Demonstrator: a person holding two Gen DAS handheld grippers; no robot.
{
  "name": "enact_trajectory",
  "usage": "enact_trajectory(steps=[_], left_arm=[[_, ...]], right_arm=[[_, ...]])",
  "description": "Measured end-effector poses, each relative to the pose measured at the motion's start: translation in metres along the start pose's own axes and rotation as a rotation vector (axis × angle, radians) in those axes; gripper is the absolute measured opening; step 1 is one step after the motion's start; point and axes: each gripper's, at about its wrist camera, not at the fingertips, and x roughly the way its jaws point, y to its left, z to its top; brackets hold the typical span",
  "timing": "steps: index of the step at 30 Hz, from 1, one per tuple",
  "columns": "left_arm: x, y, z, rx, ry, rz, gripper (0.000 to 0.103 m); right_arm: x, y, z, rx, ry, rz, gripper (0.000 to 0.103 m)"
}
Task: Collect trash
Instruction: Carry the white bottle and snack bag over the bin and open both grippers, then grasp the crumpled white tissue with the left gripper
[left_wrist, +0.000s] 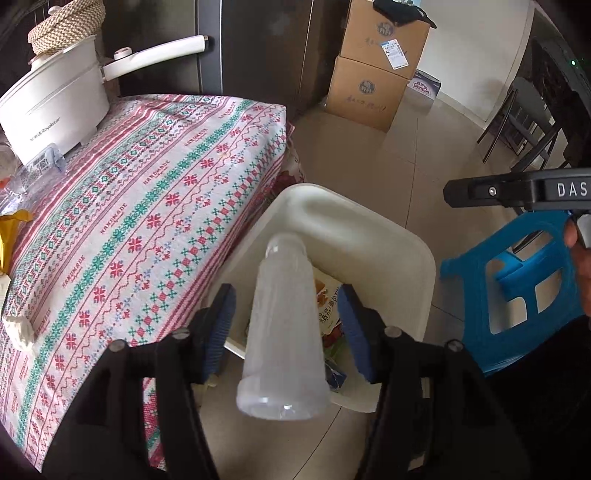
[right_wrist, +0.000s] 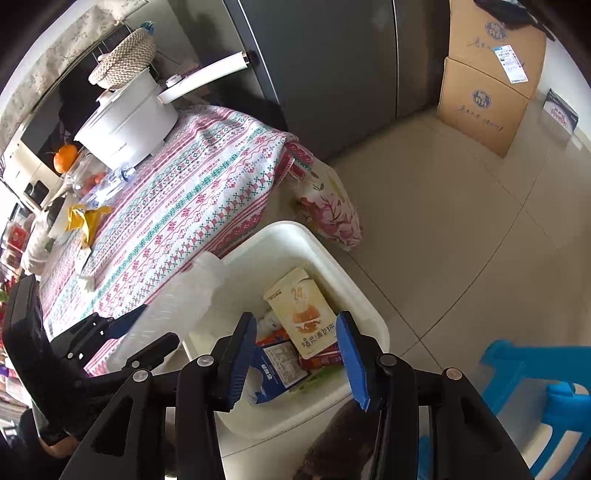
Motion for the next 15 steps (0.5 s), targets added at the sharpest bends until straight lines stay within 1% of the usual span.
enact_trajectory(steps=[1, 2, 6, 11, 15], left_arm=[[-0.003, 0.001, 0.0, 0.001, -0.012, 0.012, 0.075], [-0.006, 0.003, 0.0, 0.0, -0.02, 0.022, 0.076], [-0.014, 0.013, -0.002, -0.012, -0.016, 0.044, 0.077], [-0.028, 0.031, -0.008, -0.04, -0.023, 0.08, 0.08], [-0.04, 0.047, -0.013, -0.073, -0.028, 0.106, 0.082]], right_arm=[[-0.001, 0.0, 0.0, 0.0, -0.003, 0.0, 0.048], [-0.001, 0.0, 0.0, 0.0, -0.005, 0.001, 0.048], [-0.003, 0.002, 0.002, 0.005, -0.014, 0.004, 0.05], [-0.005, 0.008, 0.005, 0.003, -0.023, 0.009, 0.052], [-0.006, 0.019, 0.007, -0.008, -0.031, 0.015, 0.057]])
